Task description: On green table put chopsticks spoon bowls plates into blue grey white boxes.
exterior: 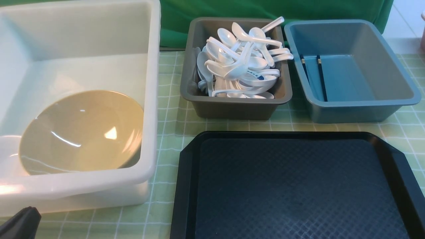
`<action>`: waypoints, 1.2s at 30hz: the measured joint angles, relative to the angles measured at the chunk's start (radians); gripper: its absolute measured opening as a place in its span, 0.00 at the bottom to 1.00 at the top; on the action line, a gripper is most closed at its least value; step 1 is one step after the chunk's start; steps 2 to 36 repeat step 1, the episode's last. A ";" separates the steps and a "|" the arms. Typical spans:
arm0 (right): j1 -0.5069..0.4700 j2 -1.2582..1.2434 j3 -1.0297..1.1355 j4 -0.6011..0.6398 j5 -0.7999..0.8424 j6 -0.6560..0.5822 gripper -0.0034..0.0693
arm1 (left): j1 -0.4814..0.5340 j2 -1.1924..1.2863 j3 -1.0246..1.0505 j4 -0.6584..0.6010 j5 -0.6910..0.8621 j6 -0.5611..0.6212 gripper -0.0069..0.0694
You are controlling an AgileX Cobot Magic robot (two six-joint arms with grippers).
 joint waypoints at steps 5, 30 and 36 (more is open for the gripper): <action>0.000 0.000 0.000 0.000 0.000 0.000 0.23 | 0.000 0.000 0.000 0.000 0.000 0.000 0.09; 0.000 0.000 0.000 0.000 0.000 0.000 0.23 | 0.000 0.000 0.000 0.000 0.000 0.000 0.09; 0.000 0.000 0.000 0.000 0.000 0.000 0.23 | 0.000 0.000 0.000 0.000 0.000 0.000 0.09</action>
